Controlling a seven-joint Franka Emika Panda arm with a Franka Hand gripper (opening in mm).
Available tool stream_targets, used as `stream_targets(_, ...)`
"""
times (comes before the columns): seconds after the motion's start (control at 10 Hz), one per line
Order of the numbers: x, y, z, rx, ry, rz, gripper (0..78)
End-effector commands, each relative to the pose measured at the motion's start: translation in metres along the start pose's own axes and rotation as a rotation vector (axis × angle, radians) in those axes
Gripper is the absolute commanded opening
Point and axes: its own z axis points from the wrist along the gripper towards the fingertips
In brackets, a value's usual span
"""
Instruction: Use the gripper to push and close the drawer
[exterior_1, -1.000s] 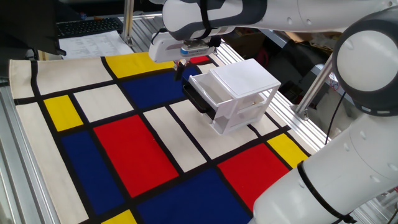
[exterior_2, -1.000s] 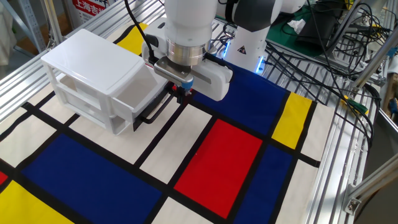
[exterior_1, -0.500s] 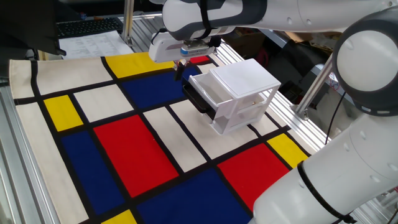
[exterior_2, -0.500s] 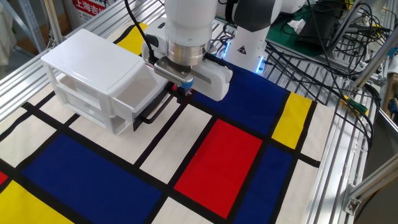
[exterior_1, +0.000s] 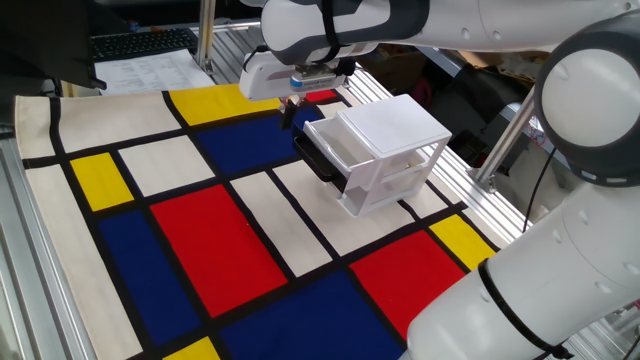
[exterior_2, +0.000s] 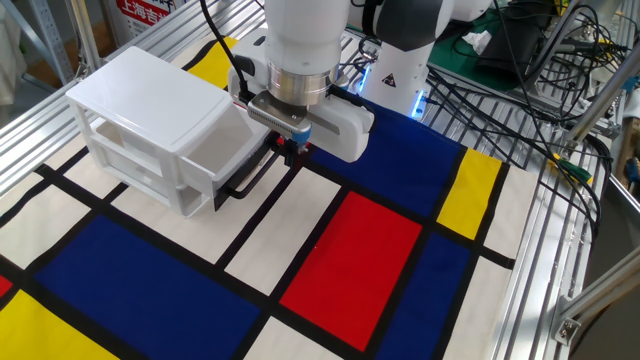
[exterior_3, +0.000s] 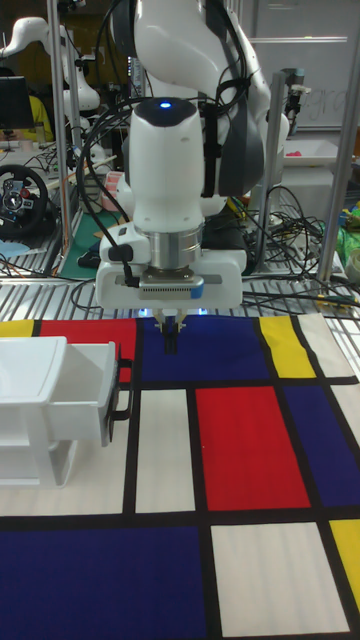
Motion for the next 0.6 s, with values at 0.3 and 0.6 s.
stream_targets(0.3, 0.0001, 0.0002, -0.0002, 0.054, -0.048, -0.026, 0.0)
stream_targets(0.6, 0.0001, 0.0002, -0.0002, 0.053, -0.047, -0.025, 0.0)
